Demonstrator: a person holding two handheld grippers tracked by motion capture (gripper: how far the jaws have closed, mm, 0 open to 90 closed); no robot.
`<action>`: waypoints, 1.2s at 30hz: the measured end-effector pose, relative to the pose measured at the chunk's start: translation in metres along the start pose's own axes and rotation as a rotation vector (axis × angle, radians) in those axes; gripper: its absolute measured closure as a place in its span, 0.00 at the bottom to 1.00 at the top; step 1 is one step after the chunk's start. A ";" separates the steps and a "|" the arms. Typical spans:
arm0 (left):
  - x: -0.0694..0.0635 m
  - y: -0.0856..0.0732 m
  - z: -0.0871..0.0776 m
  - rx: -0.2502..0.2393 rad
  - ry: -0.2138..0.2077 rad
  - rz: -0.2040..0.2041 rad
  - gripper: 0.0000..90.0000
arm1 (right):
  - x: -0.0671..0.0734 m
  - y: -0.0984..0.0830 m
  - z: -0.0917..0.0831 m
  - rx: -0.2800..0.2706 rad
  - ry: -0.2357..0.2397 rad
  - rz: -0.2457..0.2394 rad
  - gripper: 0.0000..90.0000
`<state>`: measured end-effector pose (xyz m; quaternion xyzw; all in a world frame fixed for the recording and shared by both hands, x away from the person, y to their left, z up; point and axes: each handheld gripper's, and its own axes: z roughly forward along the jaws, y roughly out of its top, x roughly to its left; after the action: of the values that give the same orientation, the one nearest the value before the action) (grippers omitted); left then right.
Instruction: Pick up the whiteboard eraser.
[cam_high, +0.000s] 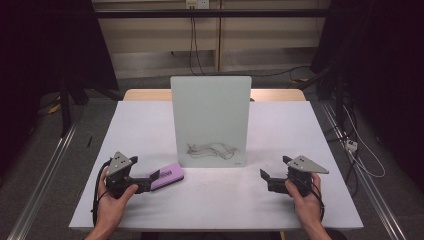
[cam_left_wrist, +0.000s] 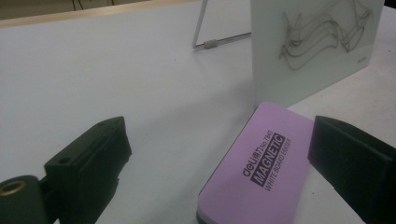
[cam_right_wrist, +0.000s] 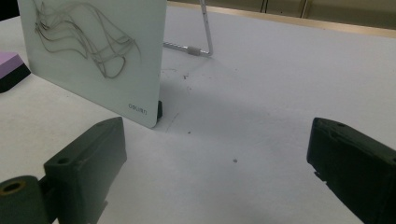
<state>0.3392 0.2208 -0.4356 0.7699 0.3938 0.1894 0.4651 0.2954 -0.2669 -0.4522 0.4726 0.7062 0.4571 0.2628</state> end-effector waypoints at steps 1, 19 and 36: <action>0.000 0.000 0.000 0.000 -0.002 -0.003 0.06 | 0.000 0.000 0.000 0.000 0.000 -0.001 0.06; 0.000 0.007 0.008 0.073 -0.089 0.034 0.12 | -0.002 -0.001 -0.001 0.000 0.010 0.005 0.06; 0.000 0.019 0.015 0.144 -0.162 0.124 0.08 | -0.001 -0.001 0.001 0.006 0.016 0.010 0.06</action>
<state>0.3573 0.2071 -0.4263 0.8371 0.3191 0.1263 0.4260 0.2967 -0.2677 -0.4537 0.4732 0.7072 0.4601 0.2534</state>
